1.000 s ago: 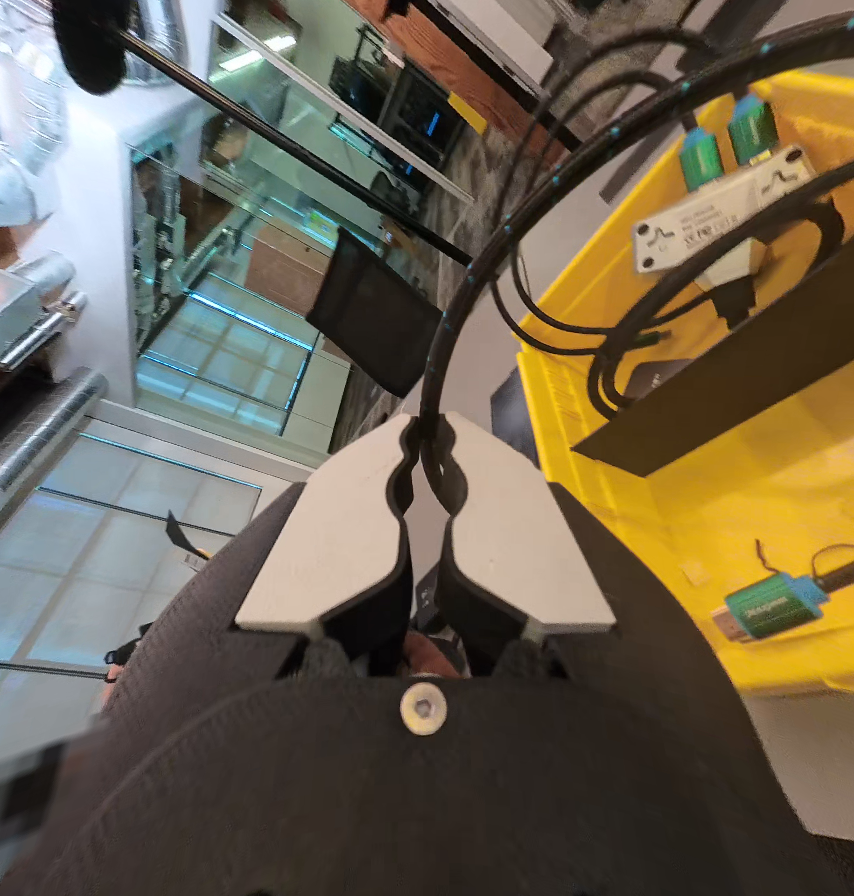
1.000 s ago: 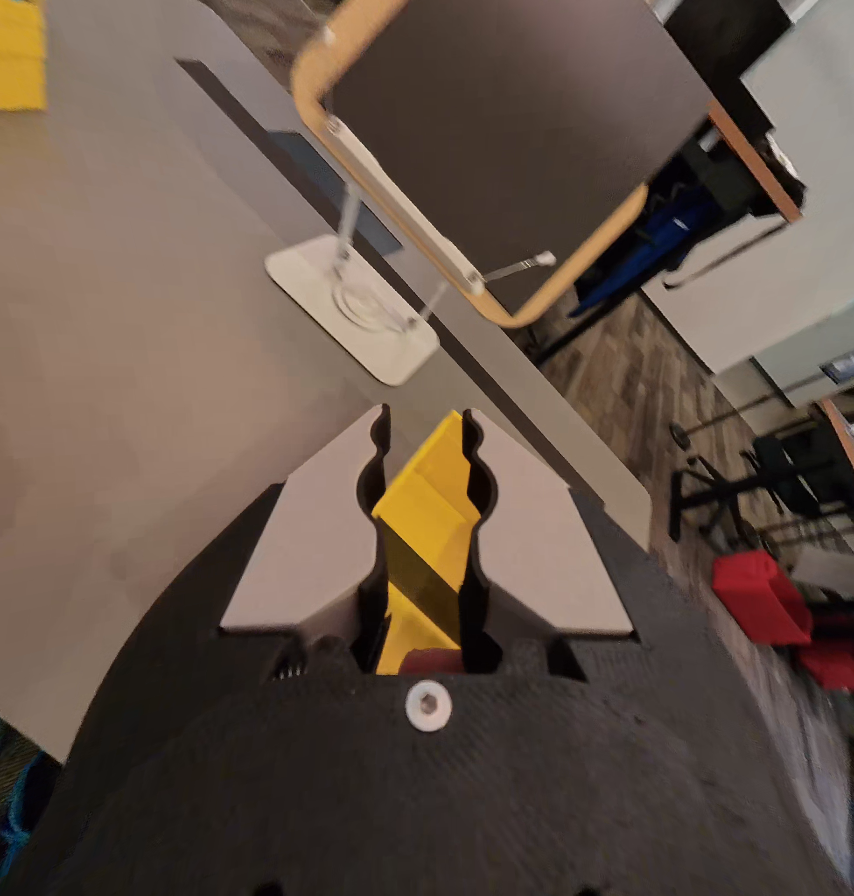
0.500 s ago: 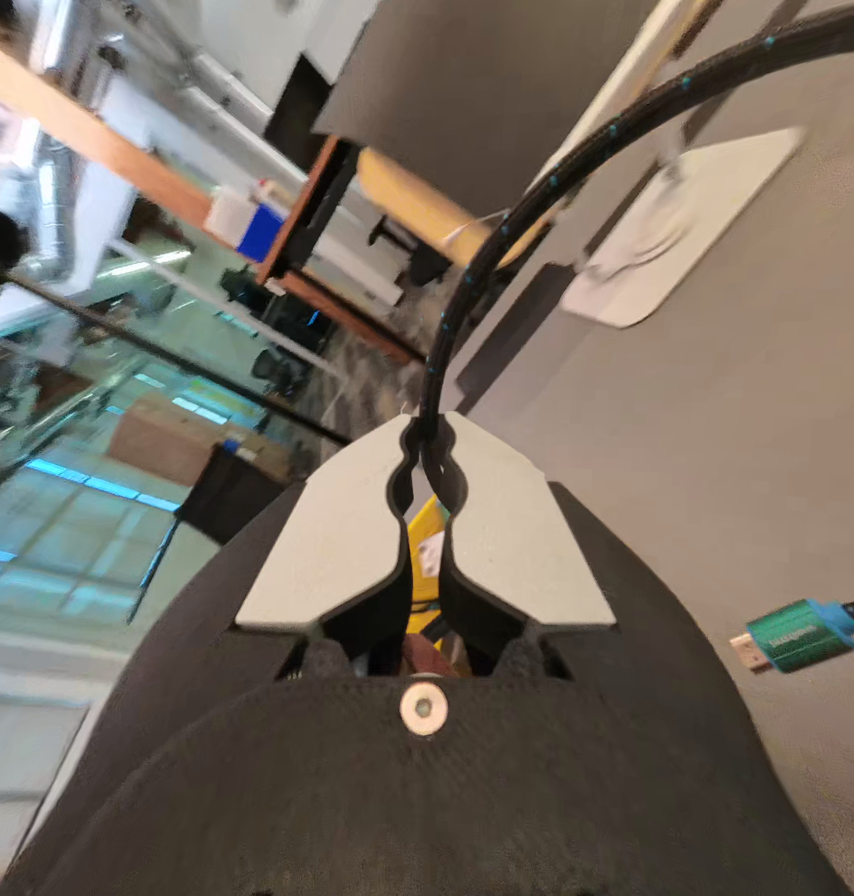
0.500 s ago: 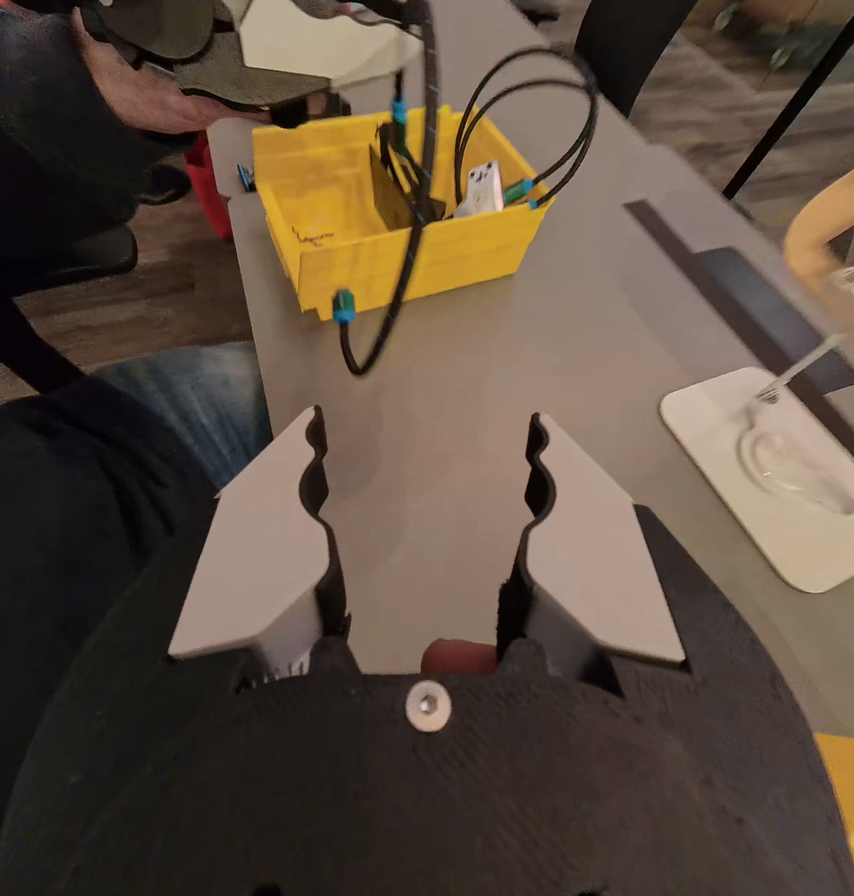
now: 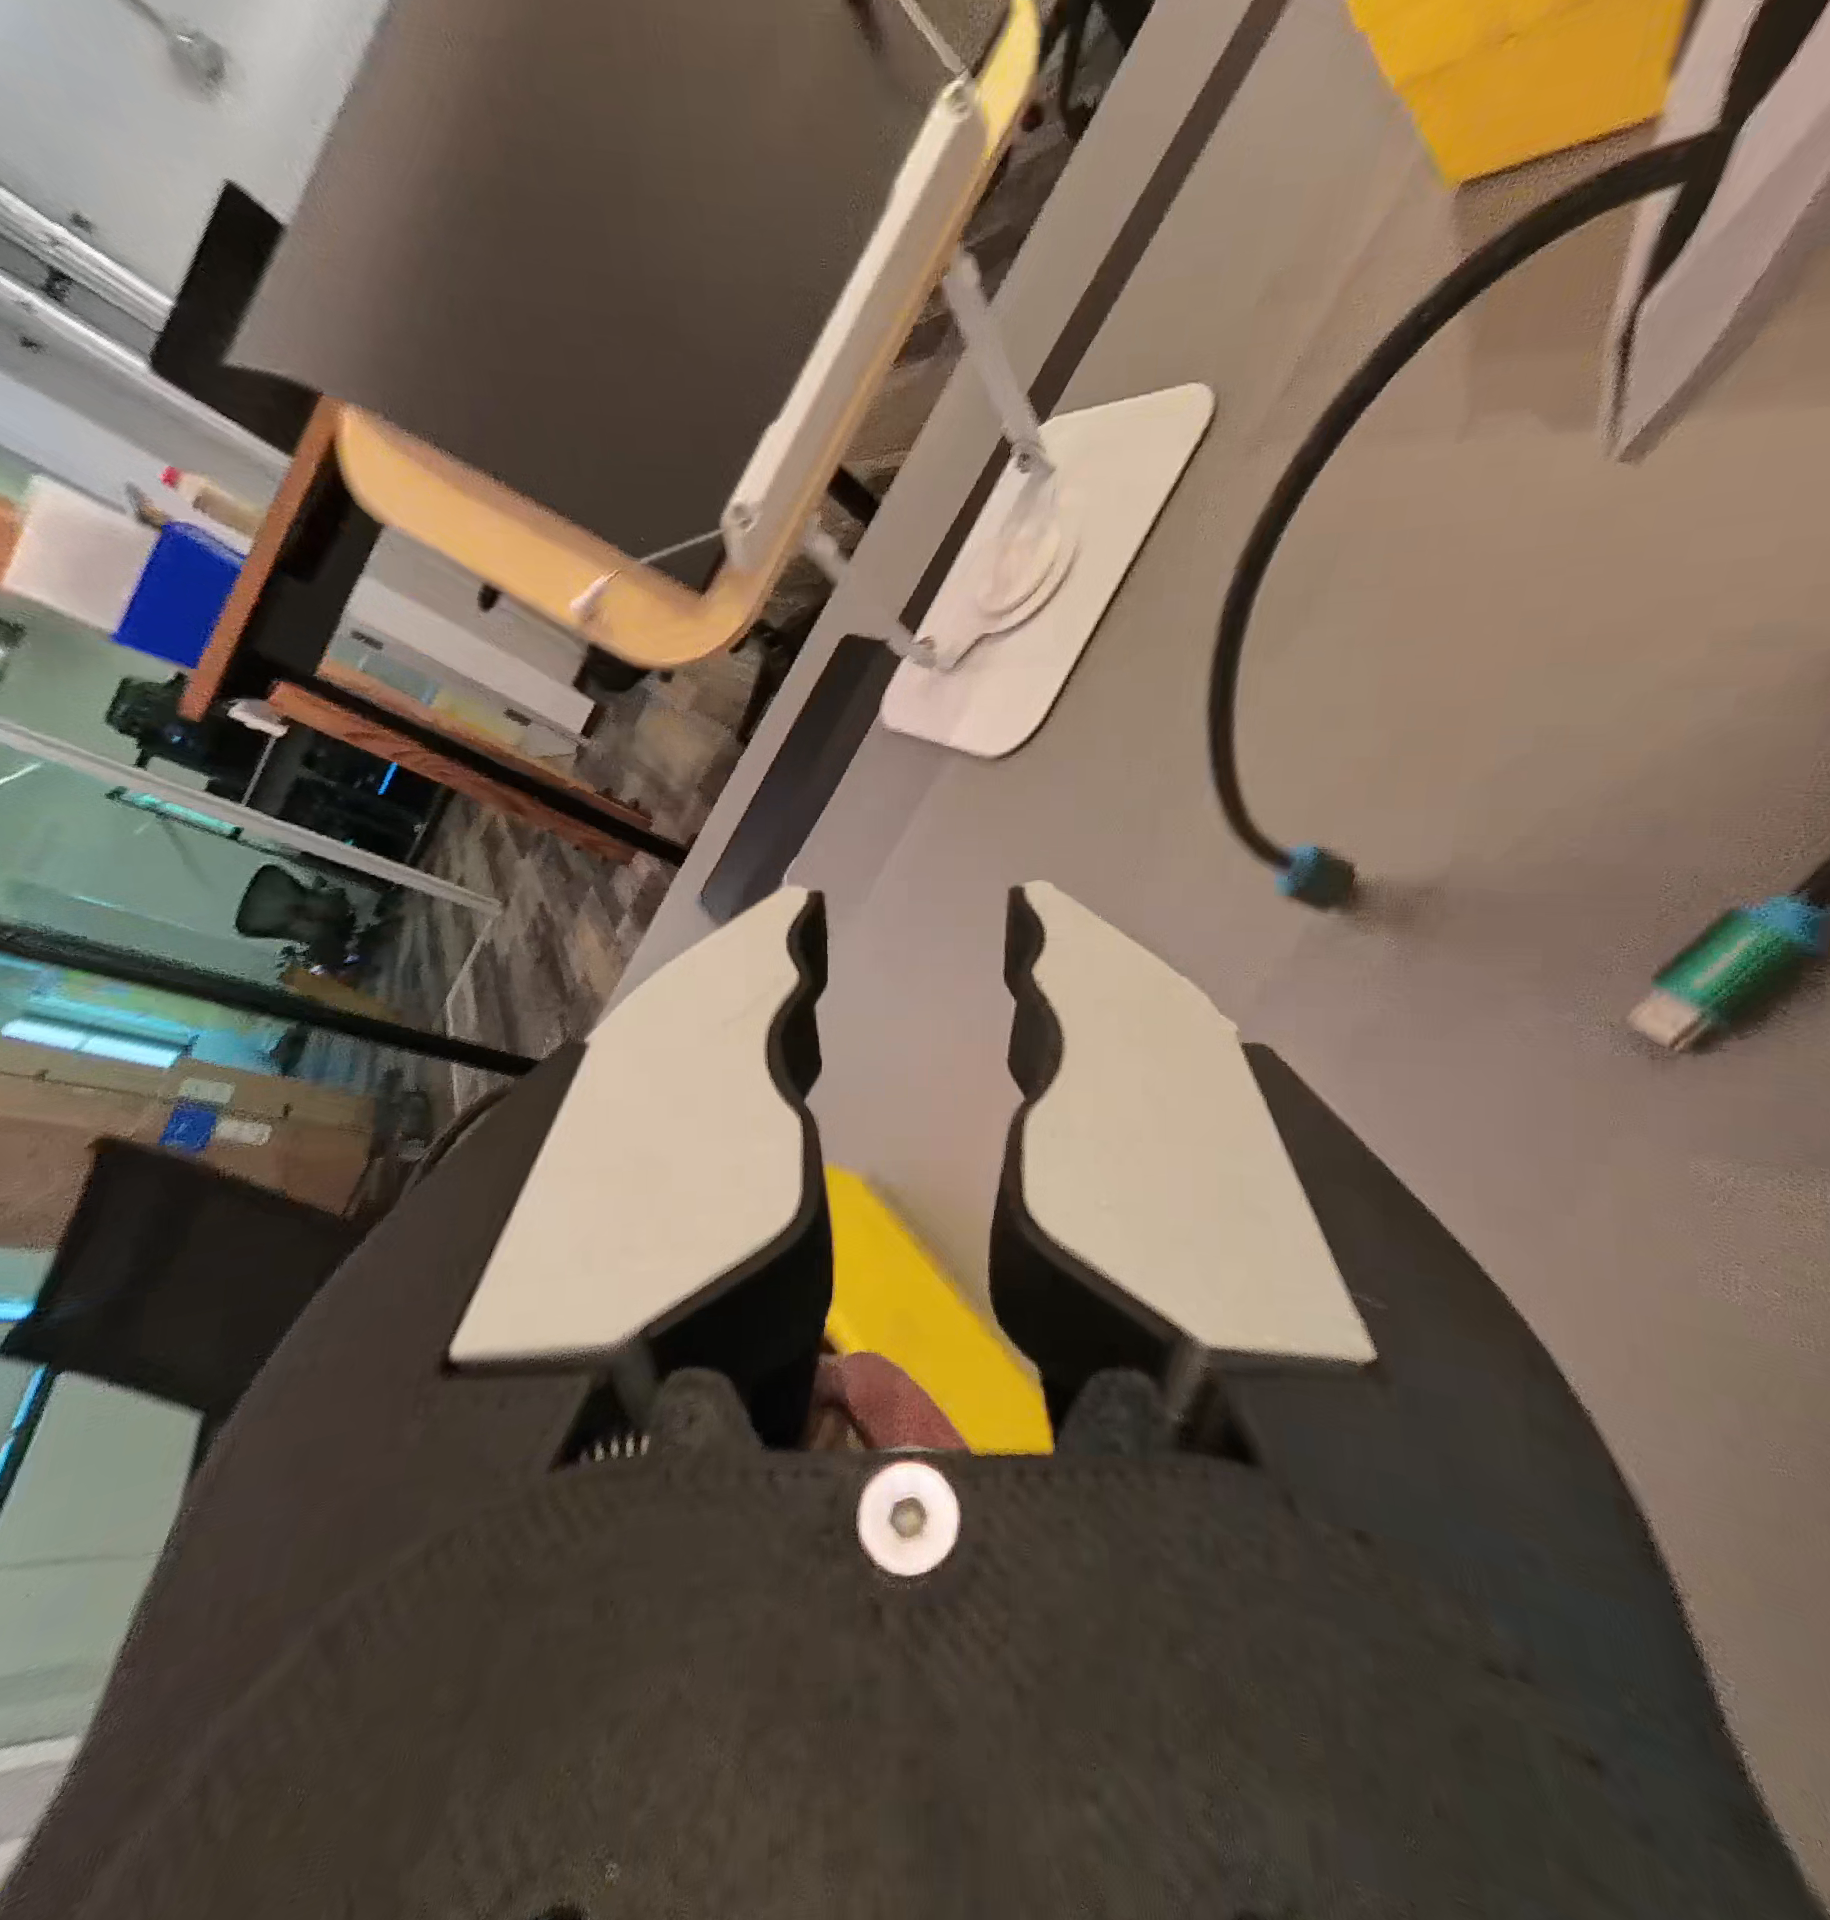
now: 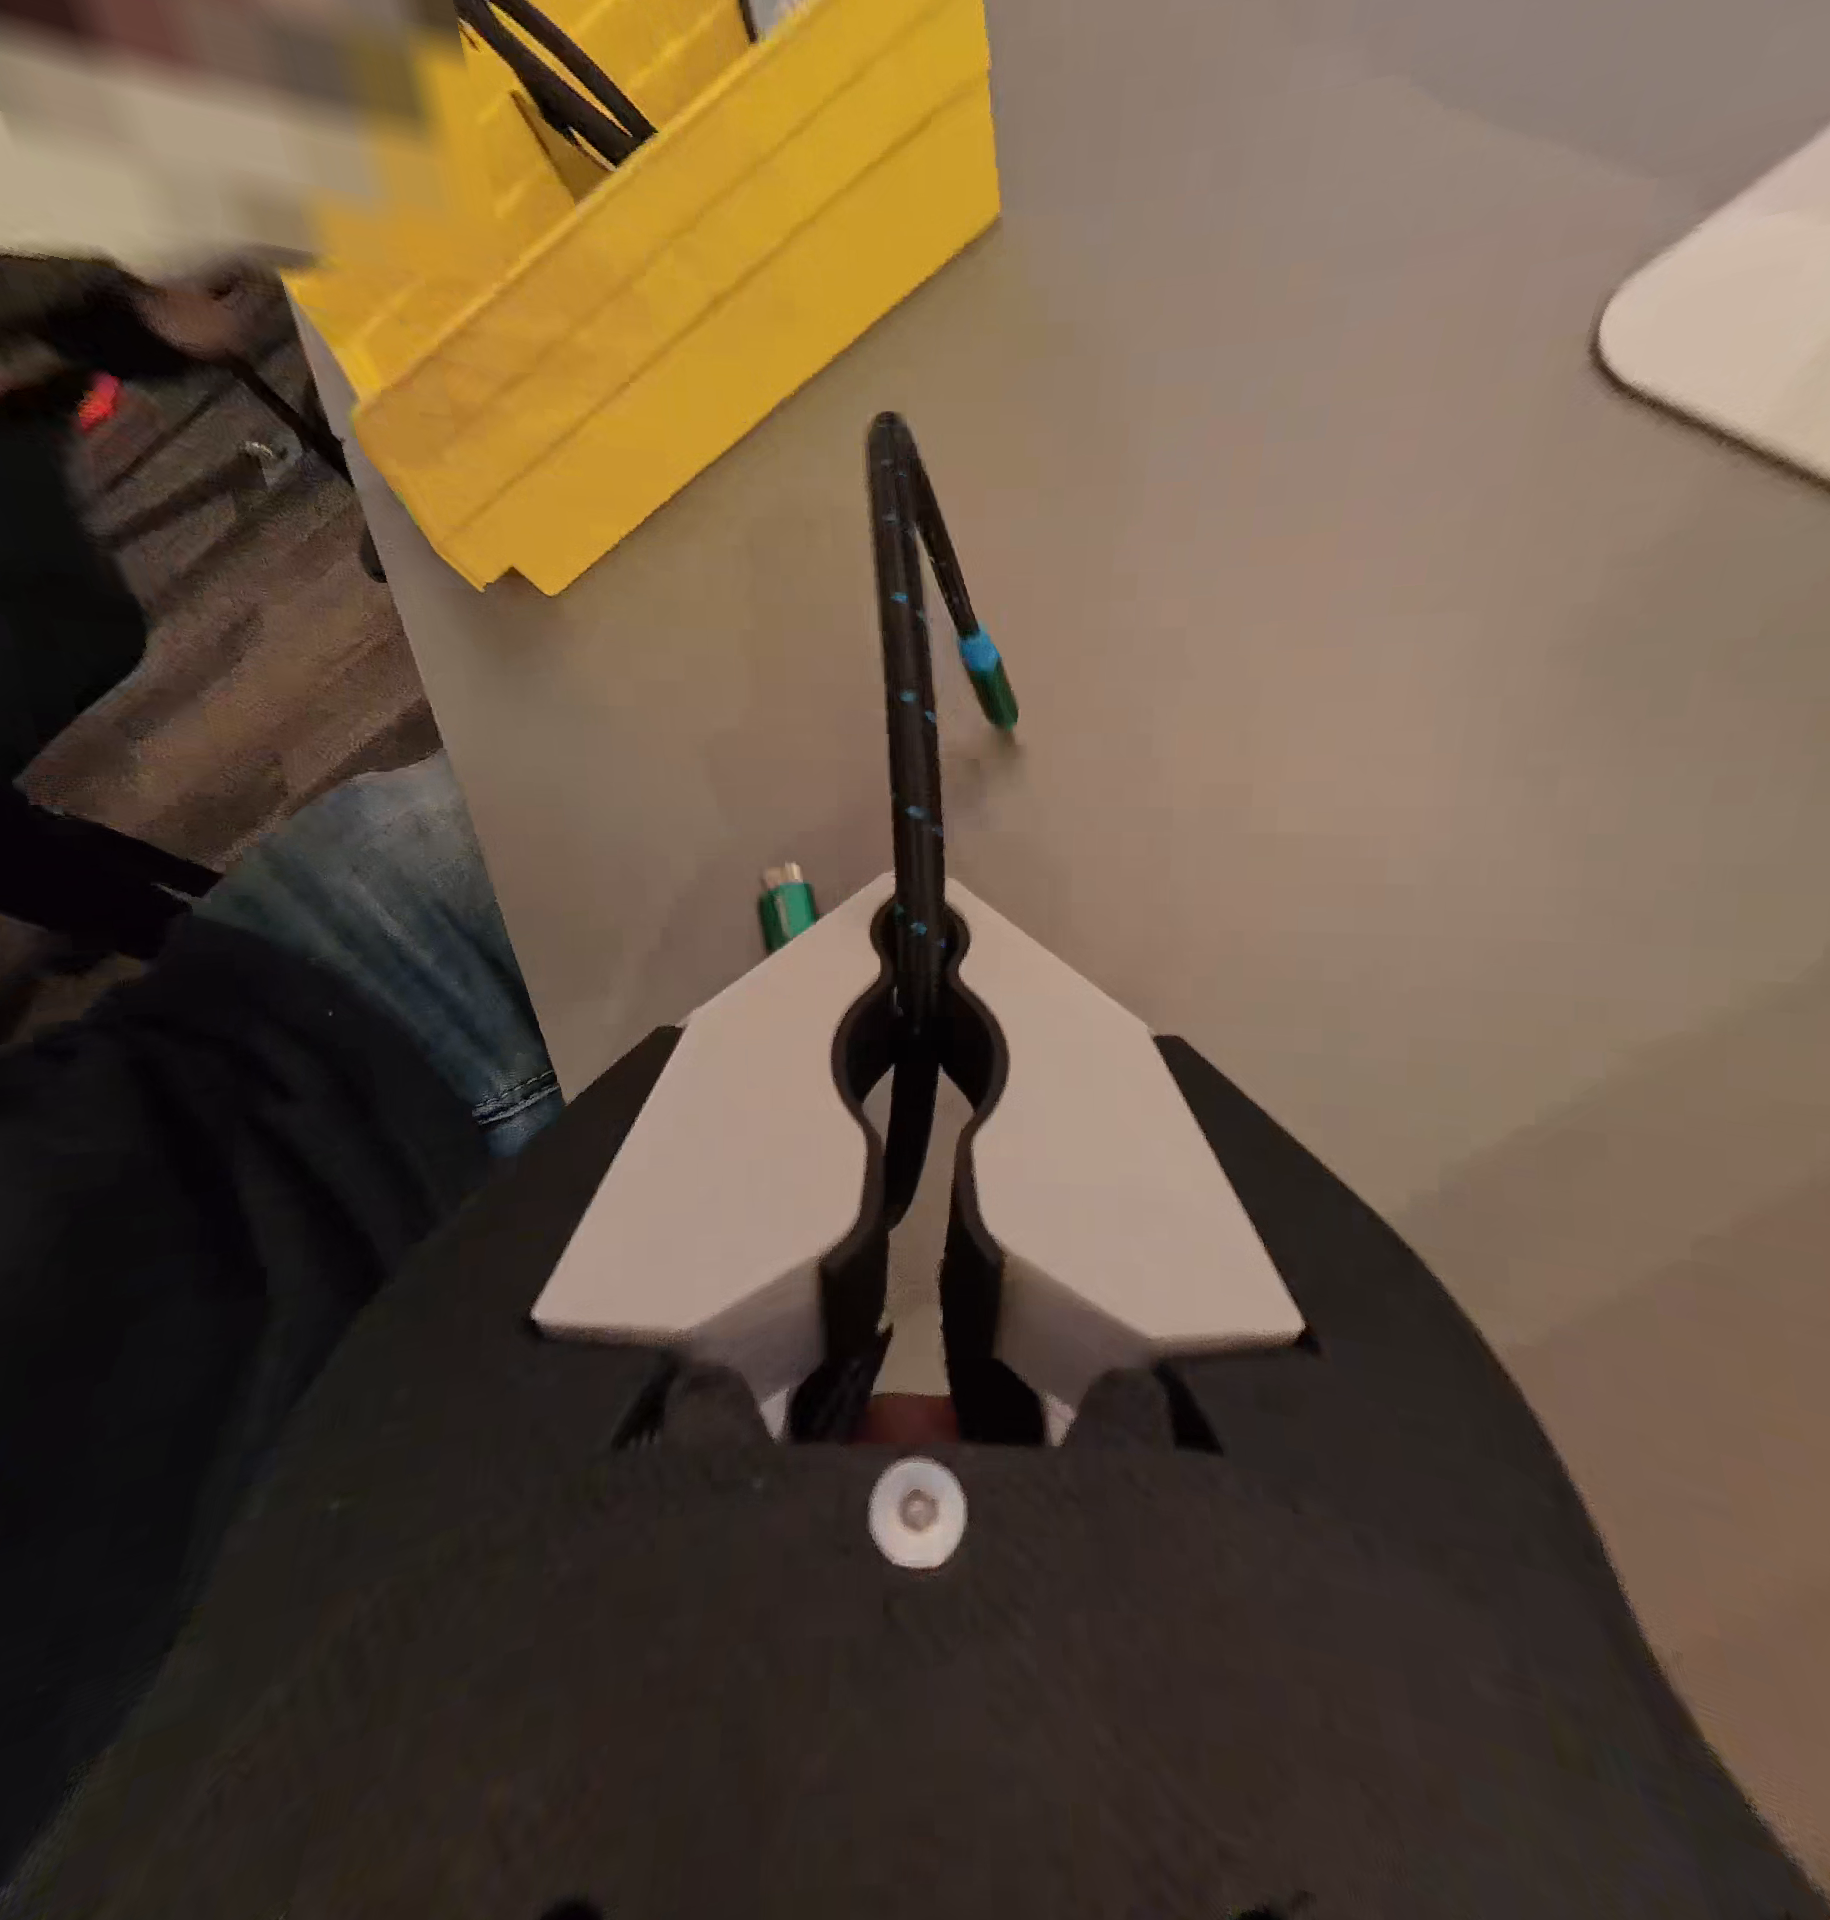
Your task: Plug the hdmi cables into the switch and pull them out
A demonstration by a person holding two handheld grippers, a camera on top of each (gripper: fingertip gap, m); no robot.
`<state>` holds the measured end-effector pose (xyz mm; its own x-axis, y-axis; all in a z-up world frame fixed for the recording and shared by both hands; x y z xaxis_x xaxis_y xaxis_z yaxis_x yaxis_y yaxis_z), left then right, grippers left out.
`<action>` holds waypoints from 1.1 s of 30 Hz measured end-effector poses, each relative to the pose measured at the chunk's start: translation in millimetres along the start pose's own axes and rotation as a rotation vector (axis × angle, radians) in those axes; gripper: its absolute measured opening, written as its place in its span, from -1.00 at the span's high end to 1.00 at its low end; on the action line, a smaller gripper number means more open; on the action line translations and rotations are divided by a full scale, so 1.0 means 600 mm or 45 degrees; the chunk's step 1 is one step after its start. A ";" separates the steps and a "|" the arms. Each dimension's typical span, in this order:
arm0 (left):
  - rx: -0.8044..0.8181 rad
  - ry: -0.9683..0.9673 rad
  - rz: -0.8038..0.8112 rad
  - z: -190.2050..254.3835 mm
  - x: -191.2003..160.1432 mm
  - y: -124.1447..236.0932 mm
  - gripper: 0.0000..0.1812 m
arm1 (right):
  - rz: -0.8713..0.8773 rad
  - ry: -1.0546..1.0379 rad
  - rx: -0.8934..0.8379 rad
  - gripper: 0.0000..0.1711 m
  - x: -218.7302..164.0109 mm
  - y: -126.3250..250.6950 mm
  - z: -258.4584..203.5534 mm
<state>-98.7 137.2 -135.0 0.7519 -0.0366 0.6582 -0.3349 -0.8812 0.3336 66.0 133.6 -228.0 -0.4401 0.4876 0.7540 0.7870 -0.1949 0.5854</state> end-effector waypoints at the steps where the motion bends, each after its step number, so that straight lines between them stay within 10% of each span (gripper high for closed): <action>1: 0.032 -0.005 -0.041 -0.023 -0.021 0.020 0.65 | -0.011 -0.032 -0.003 1.00 -0.009 -0.005 0.009; 12: -0.219 0.069 -0.637 -0.073 -0.342 0.160 0.74 | -0.203 -0.043 -0.271 0.45 -0.062 -0.022 0.089; 27: -0.932 -0.172 -0.940 0.041 -0.465 0.088 0.86 | -0.172 0.045 -0.337 0.44 -0.048 -0.001 0.078; 33: -0.907 -0.215 -0.939 0.036 -0.471 0.075 1.00 | -0.139 0.057 -0.333 0.46 -0.039 0.006 0.077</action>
Point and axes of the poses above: each gripper's, where its closed fingertips meet, y back along the fingers, x out of its top, z = x × y across the jaws, the point moved 1 cm from there along y, back along the fingers, and after that the axes turned 3 degrees about y, right-handed, at the moved point
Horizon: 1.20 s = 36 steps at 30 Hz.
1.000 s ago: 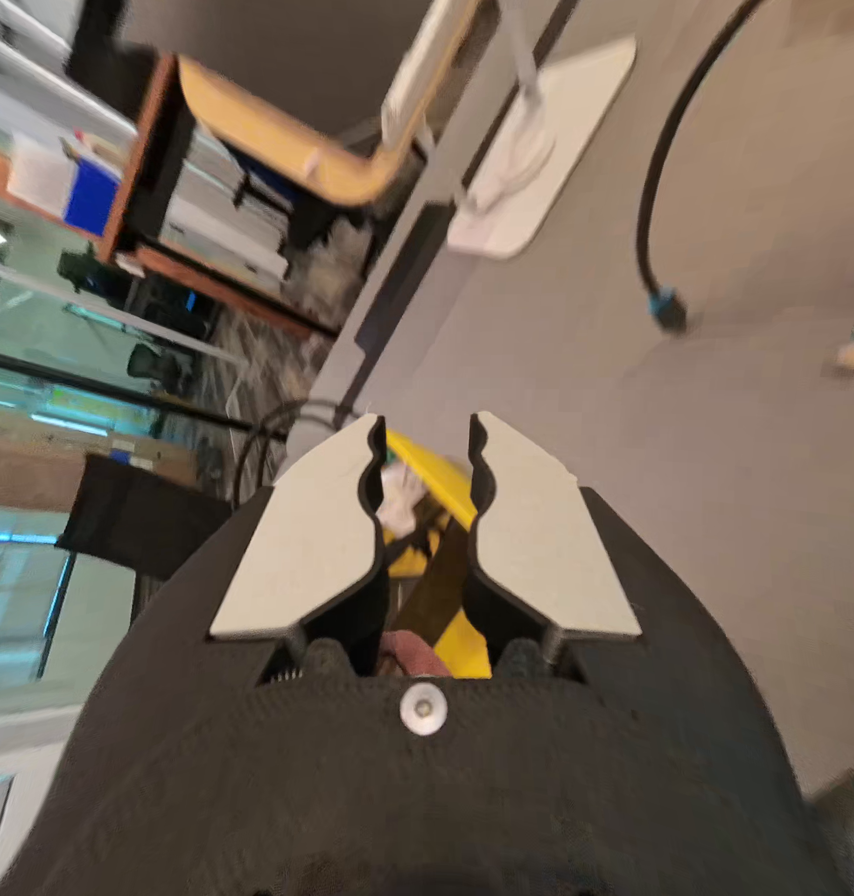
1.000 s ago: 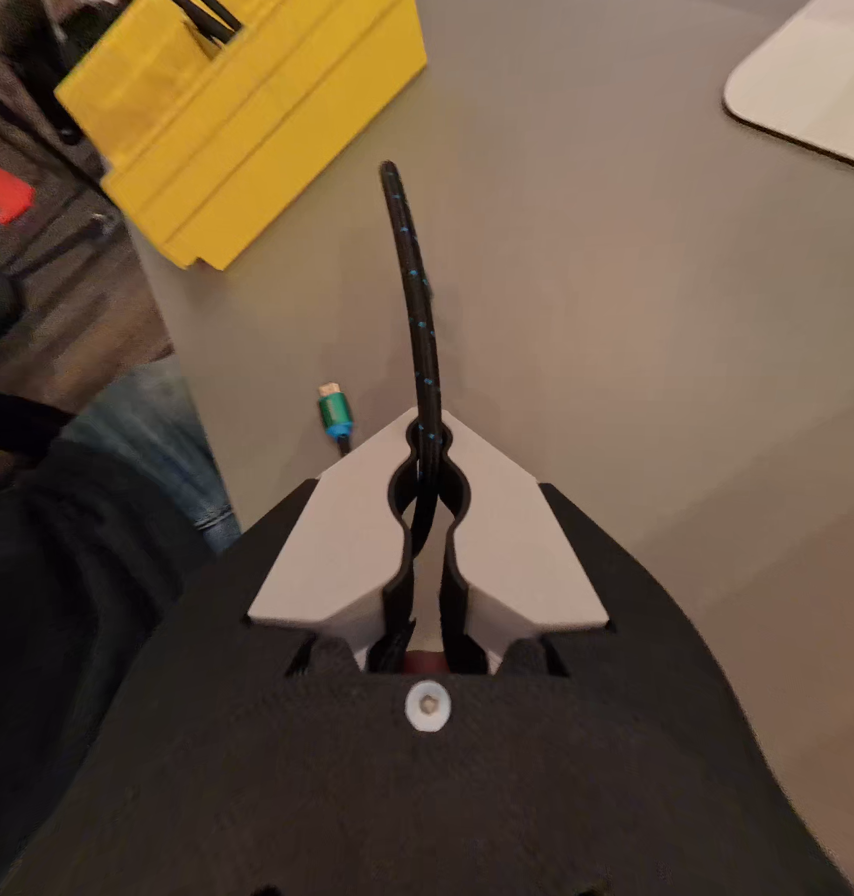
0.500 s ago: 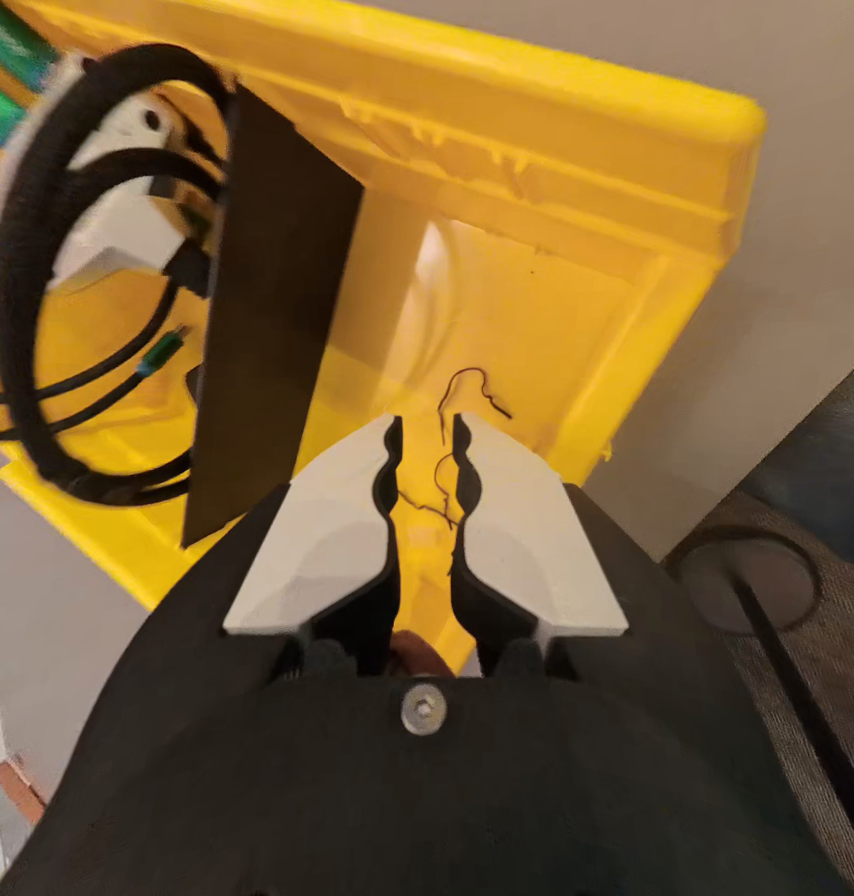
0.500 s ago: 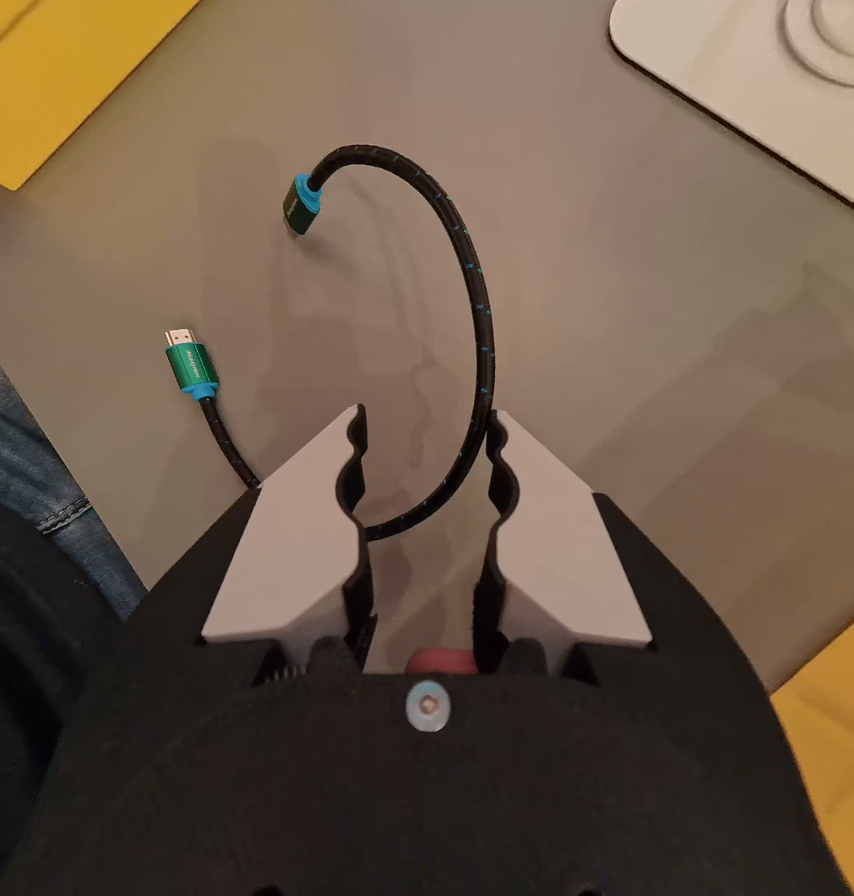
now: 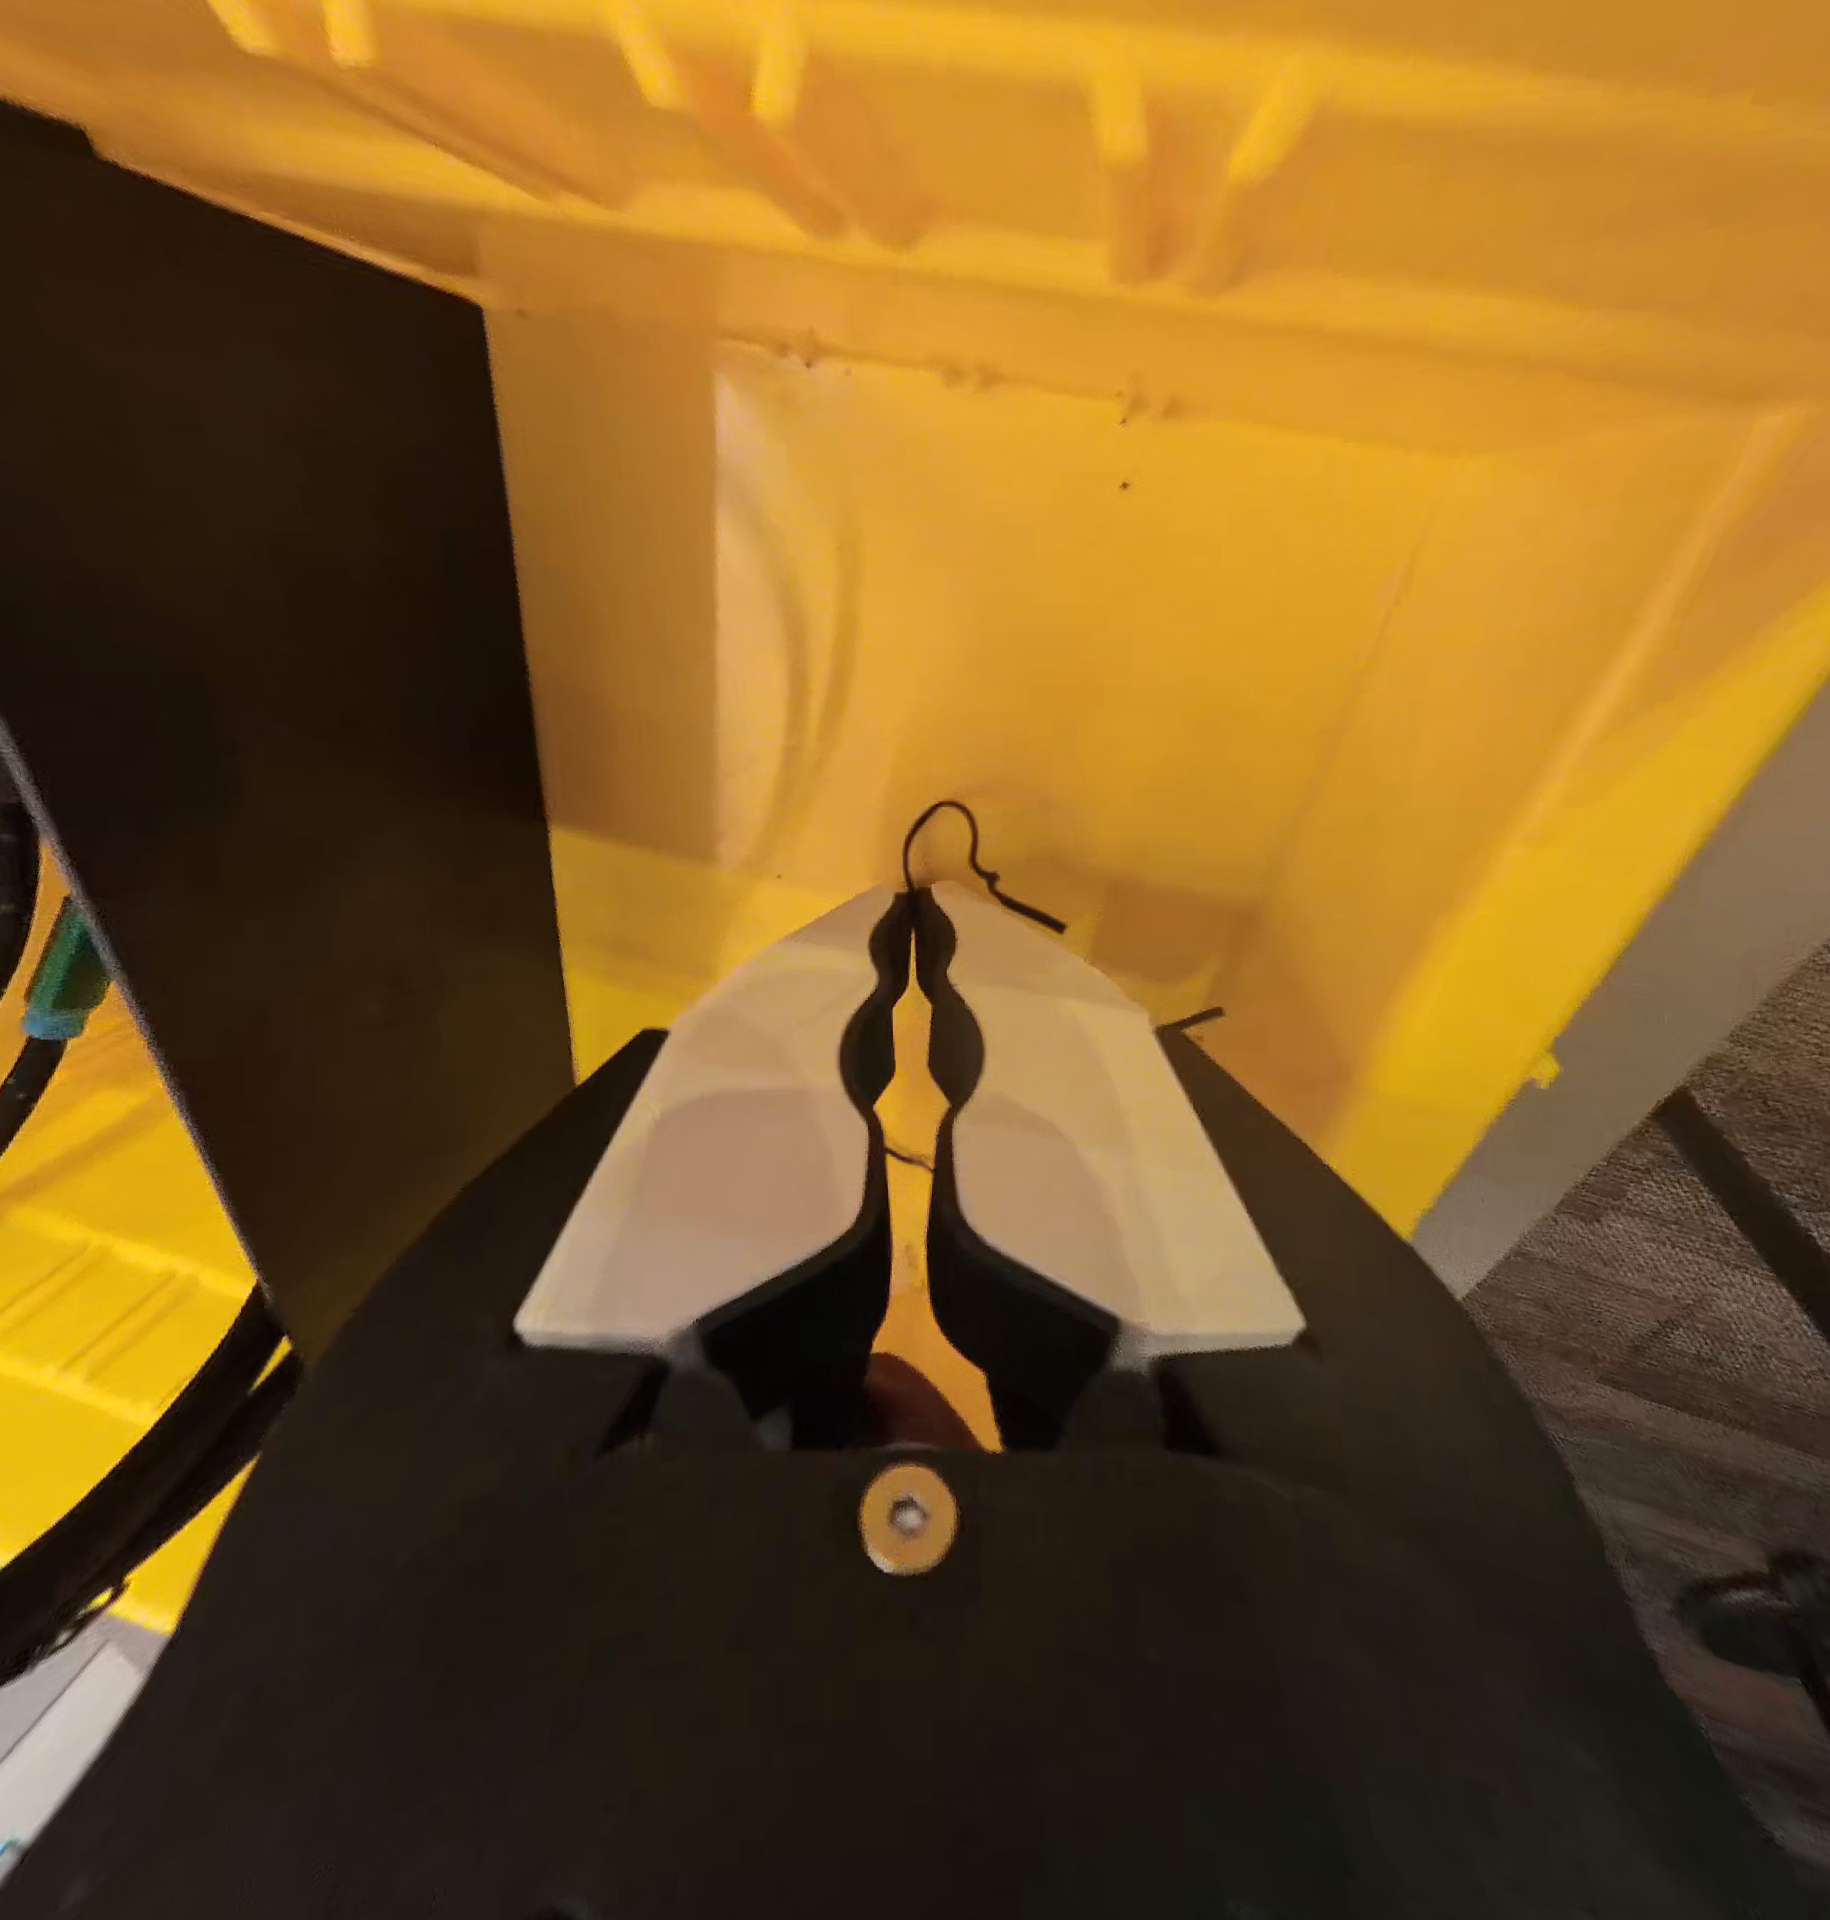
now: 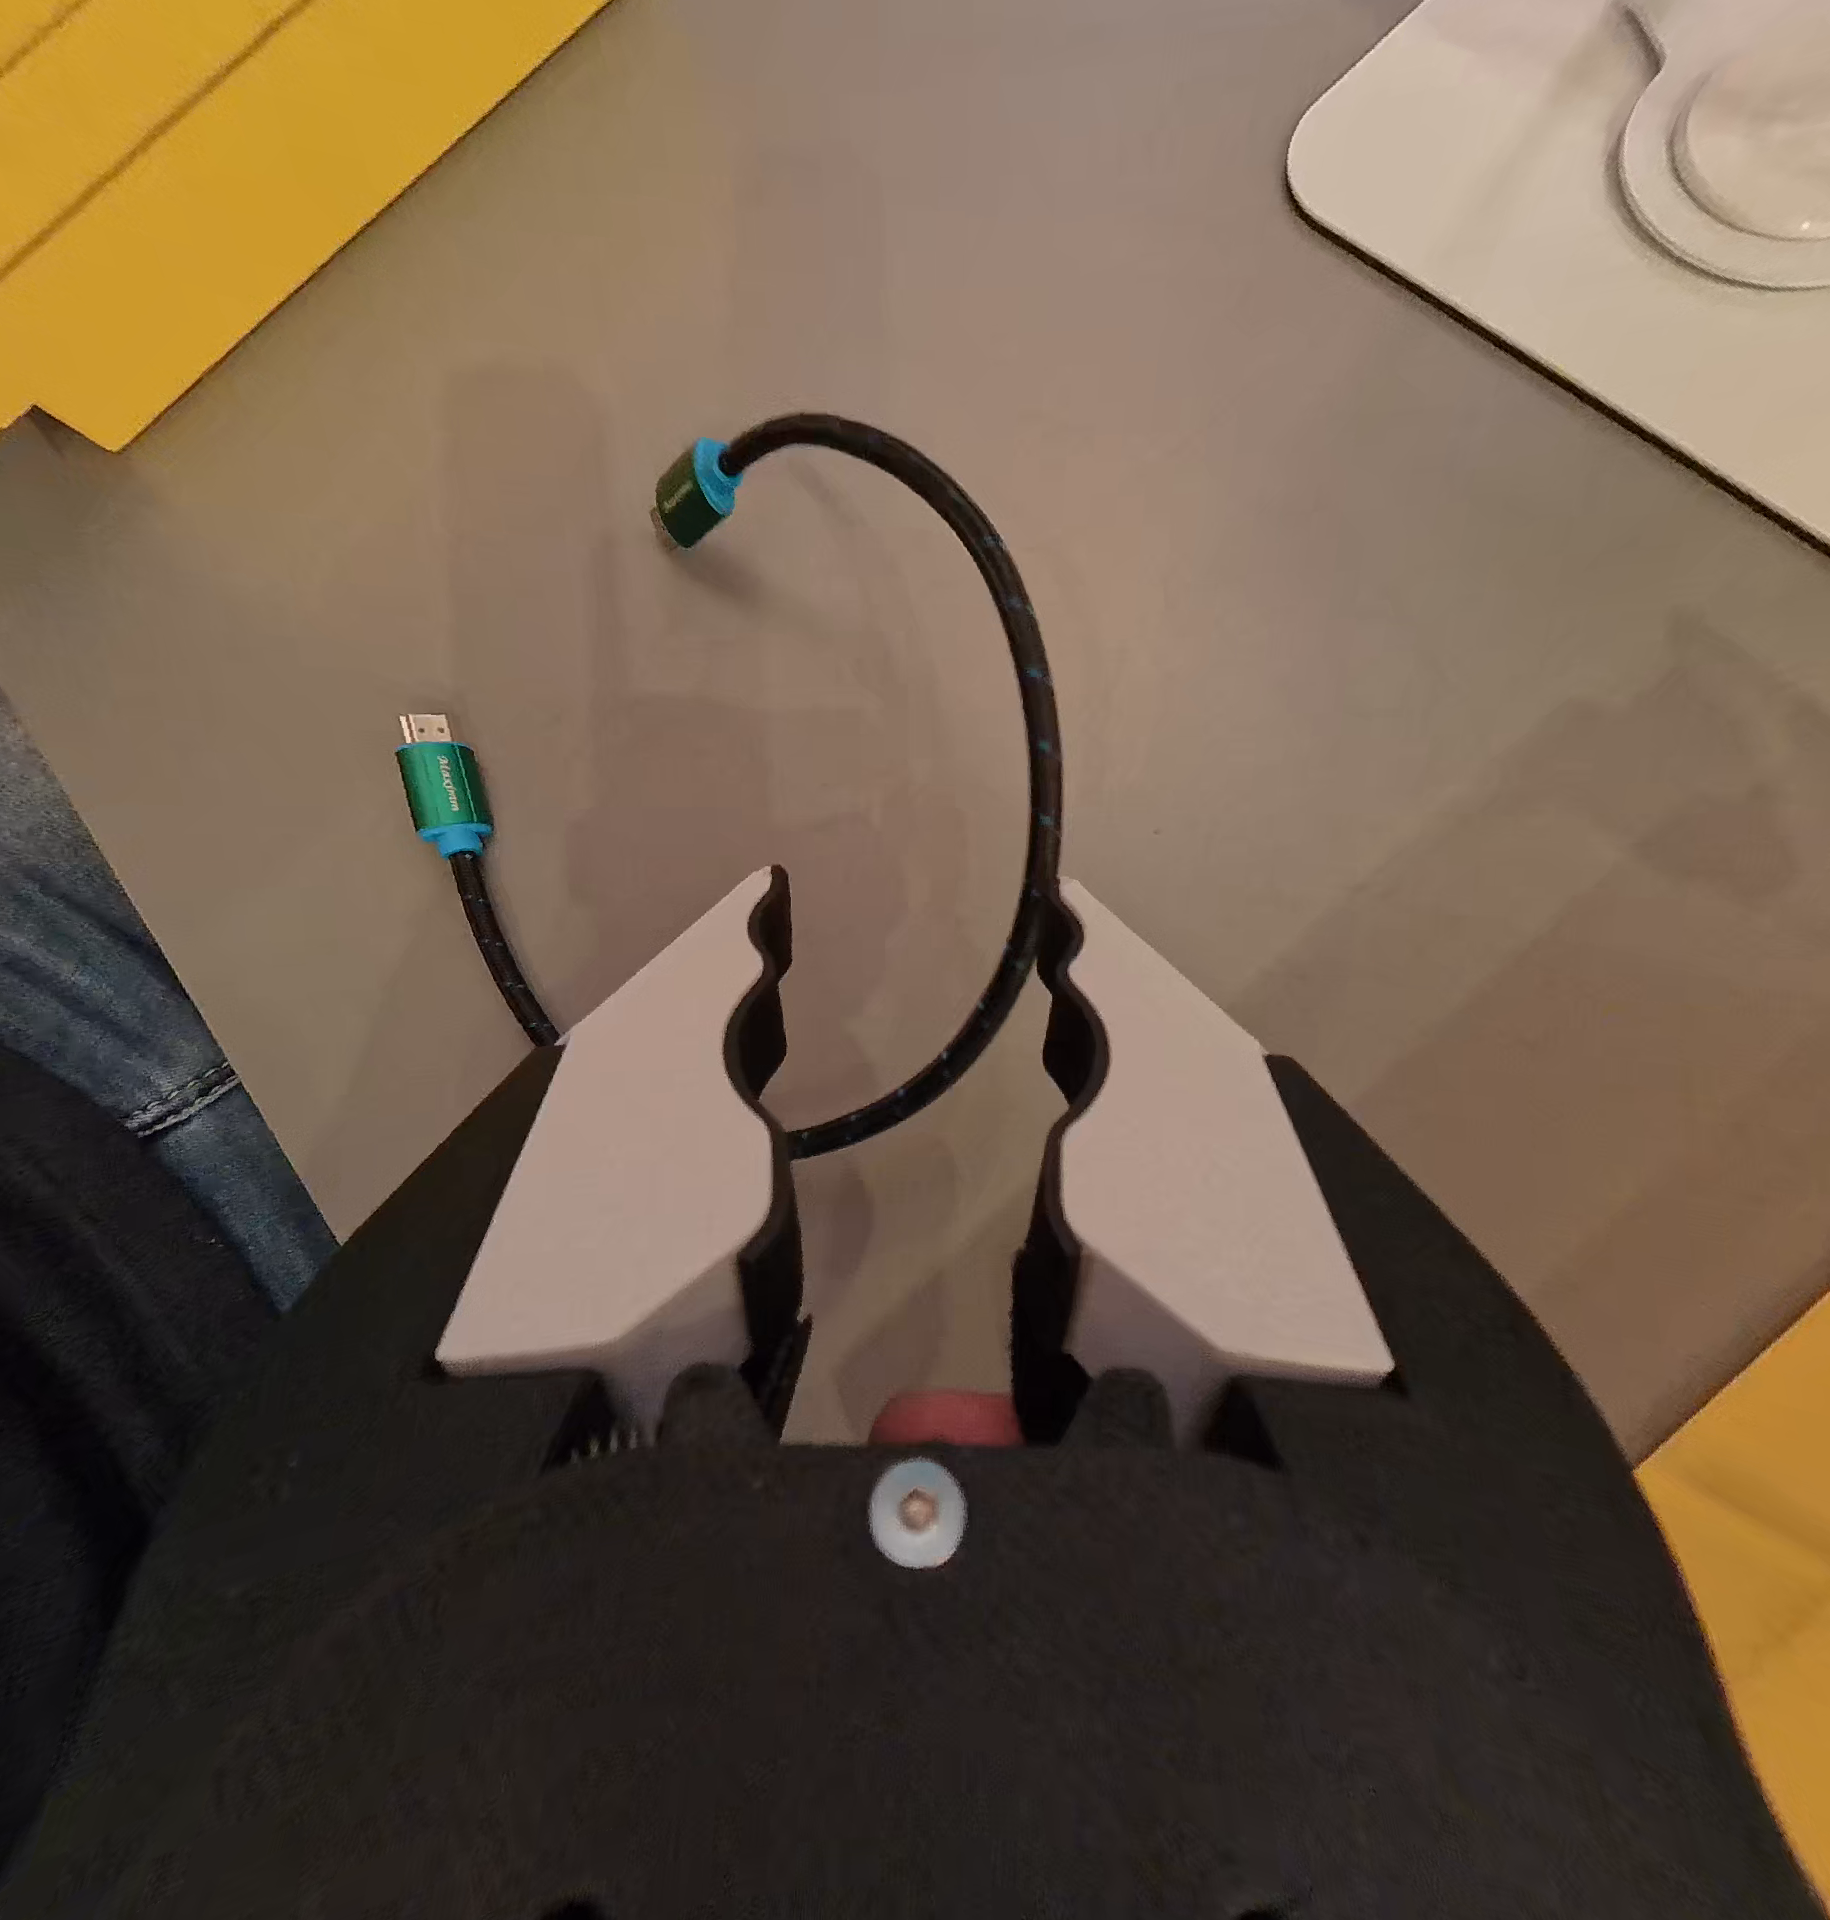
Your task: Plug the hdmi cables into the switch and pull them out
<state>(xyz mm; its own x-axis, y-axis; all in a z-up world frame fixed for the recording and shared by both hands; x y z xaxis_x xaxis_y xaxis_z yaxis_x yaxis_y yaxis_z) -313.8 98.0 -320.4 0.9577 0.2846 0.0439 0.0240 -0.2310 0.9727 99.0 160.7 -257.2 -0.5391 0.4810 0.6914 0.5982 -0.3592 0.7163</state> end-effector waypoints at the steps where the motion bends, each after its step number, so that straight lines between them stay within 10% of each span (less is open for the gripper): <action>1: 0.016 0.015 0.011 -0.003 -0.001 0.002 1.00 | 0.007 0.000 0.003 0.46 0.002 0.001 0.000; 12: 0.077 0.309 0.369 -0.040 0.004 0.104 1.00 | 0.055 0.018 0.039 0.45 0.013 0.009 -0.013; 18: -0.226 0.506 1.298 -0.029 0.115 0.274 1.00 | 0.165 0.059 0.074 0.43 0.041 0.034 -0.033; 24: -0.460 0.542 1.792 -0.005 0.192 0.377 1.00 | 0.426 0.220 0.279 0.46 0.123 0.086 -0.124; 36: -0.611 0.412 1.698 0.102 0.382 0.364 1.00 | 0.591 0.978 0.251 0.56 0.256 0.126 -0.323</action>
<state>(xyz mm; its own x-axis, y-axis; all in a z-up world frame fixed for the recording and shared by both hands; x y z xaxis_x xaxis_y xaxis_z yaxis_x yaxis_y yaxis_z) -71.4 56.1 -112.1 0.0839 0.3194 0.9439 -0.9731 -0.1777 0.1467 -53.4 52.6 -78.5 -0.4232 -0.3661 0.8288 0.9053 -0.2070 0.3708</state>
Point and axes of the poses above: each gripper's, where its closed fingertips meet, y back along the fingers, x out of its top, z = x × y across the jaws, the point moved 1 cm from there along y, back along the fingers, and after that the axes turned 3 degrees about y, right-handed, at the moved point
